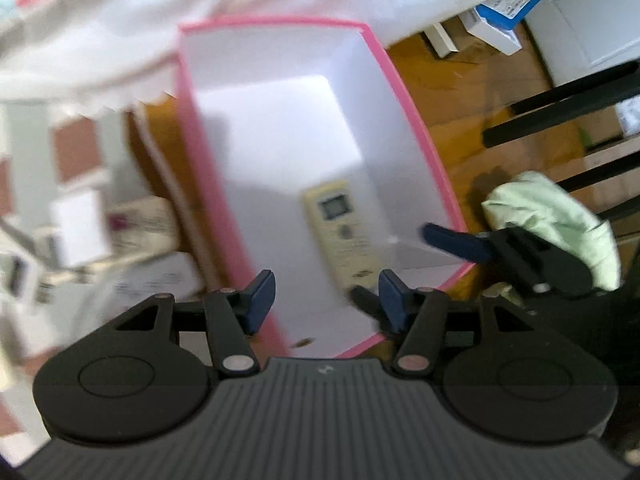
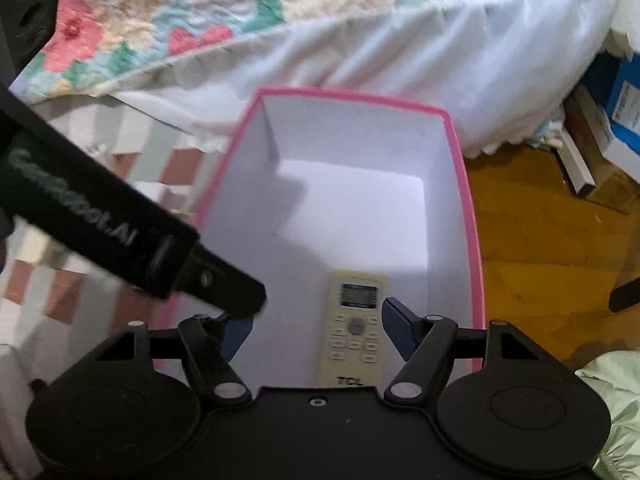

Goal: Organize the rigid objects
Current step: 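Lower the remote into the pink box and open the left gripper, then move the left gripper back over the cream rectangular remote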

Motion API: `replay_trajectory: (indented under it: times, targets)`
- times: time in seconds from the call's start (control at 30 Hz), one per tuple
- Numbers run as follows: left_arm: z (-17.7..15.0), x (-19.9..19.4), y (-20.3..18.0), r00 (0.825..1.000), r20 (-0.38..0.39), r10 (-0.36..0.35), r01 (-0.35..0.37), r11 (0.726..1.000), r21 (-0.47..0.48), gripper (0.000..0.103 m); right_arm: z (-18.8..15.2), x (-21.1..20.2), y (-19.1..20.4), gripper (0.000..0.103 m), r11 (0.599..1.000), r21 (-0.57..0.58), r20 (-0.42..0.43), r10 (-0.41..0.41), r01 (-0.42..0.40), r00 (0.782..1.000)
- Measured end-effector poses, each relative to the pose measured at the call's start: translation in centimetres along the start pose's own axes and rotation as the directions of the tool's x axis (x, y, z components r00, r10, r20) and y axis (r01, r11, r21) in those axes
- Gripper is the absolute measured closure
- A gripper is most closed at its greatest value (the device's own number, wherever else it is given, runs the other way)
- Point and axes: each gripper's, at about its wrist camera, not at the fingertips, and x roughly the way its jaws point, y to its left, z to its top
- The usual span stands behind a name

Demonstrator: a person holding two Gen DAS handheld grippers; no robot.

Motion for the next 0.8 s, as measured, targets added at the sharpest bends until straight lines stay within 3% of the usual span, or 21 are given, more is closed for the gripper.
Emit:
replay_trajectory:
  times: [0.07, 0.17, 0.37, 0.5, 0.67, 0.8]
  targets:
    - [-0.7, -1.8, 0.5, 0.999, 0.017, 0.046, -0.046, 0.999, 0.013, 0.047, 0.5, -0.9, 0.4, 0.028, 1.000, -0.016, 0.015, 0.017, -0.016, 1.000]
    - [-2.2, -4.7, 2.1, 0.998, 0.038, 0.043, -0.044, 0.999, 0.002, 0.047, 1.1, -2.6, 1.5, 0.028, 0.998, -0.044, 0.038, 0.045, -0.044, 0.998]
    - [-5.7, -10.4, 5.7, 0.989, 0.105, 0.104, -0.100, 0.994, -0.039, 0.047, 2.5, -5.8, 3.9, 0.028, 0.988, -0.079, 0.076, 0.138, -0.132, 0.988]
    - [-7.8, -13.8, 8.3, 0.978, 0.156, 0.138, -0.127, 0.989, -0.081, 0.047, 3.6, -6.6, 6.0, 0.028, 0.969, -0.113, 0.072, 0.231, -0.222, 0.970]
    - [-10.1, -16.1, 12.4, 0.964, 0.180, 0.194, -0.170, 0.975, -0.141, 0.047, 4.6, -6.7, 9.9, 0.027, 0.945, -0.208, 0.074, 0.272, -0.252, 0.959]
    - [-11.6, -17.1, 16.0, 0.953, 0.206, 0.221, -0.186, 0.967, -0.177, 0.047, 5.9, -6.3, 12.9, 0.027, 0.903, -0.271, 0.050, 0.358, -0.332, 0.932]
